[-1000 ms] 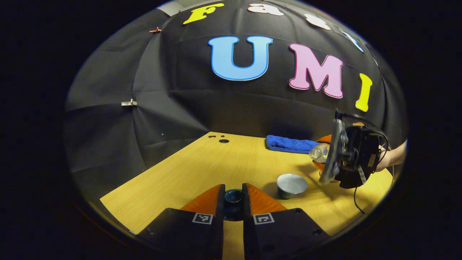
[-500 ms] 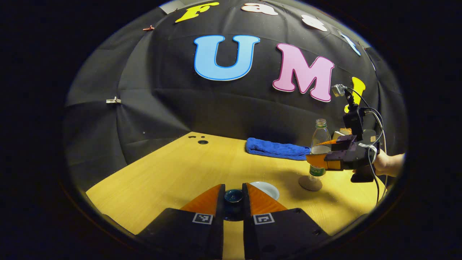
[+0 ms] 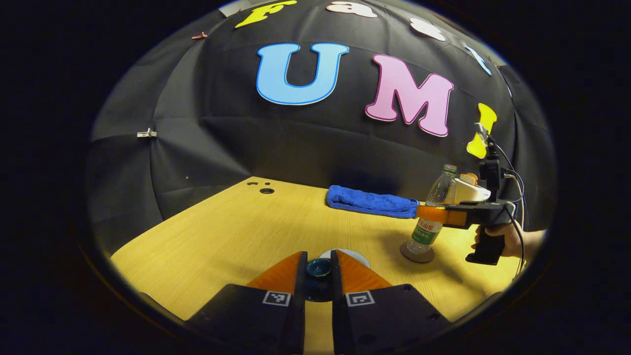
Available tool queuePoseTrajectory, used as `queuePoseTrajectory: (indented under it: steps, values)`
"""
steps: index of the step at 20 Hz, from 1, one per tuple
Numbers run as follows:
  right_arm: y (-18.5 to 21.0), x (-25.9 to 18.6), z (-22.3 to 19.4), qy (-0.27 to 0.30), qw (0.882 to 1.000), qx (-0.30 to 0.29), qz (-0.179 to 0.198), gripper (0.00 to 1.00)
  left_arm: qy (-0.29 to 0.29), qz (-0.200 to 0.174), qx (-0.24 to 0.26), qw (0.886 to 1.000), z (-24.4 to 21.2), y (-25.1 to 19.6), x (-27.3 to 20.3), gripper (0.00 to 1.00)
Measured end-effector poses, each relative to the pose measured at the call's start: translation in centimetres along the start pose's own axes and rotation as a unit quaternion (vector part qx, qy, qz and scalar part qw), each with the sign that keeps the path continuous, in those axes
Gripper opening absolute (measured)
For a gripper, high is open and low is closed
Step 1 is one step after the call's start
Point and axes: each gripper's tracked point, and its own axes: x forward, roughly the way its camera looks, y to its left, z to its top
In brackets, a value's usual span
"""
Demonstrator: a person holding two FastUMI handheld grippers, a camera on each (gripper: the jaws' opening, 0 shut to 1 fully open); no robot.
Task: Open the teacup lid with one hand, grasp the water bottle and pour water into the teacup with the other hand; after pouring, place the water bottle on the coaster and then close the teacup lid.
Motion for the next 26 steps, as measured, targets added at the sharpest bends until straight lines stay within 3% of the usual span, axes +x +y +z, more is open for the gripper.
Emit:
queuePoseTrajectory:
  steps: [1,3,7,10,14,17,26]
  values:
    - [0.0,0.1,-0.1,-0.001,1.0,0.012,0.003,0.73,0.0,0.001,-0.002,1.0,0.0,0.1,0.0,0.22]
    - [0.3,0.2,0.0,-0.007,1.0,0.023,0.008,0.75,0.0,0.003,-0.006,1.0,-0.1,-0.1,0.0,0.26]
    - [1.4,-0.1,-0.2,-0.012,1.0,-0.02,0.013,0.78,0.007,0.004,-0.019,1.0,-0.8,-0.5,0.2,0.23]
    - [0.8,0.0,-1.2,-0.001,0.999,-0.053,-0.002,0.8,0.007,0.004,-0.012,1.0,-0.9,-0.6,0.3,0.26]
    - [0.9,-0.3,-2.0,0.008,0.998,-0.064,-0.002,0.85,0.005,0.0,-0.006,1.0,-0.8,-1.1,0.3,0.26]
    - [0.8,-0.9,-2.1,0.008,0.997,-0.073,-0.006,0.99,0.003,0.0,-0.007,1.0,-0.5,-1.2,0.4,0.23]
    - [0.2,-5.1,-4.6,0.028,0.996,-0.077,-0.021,0.98,-0.019,0.001,0.003,1.0,1.8,-1.0,1.7,0.26]
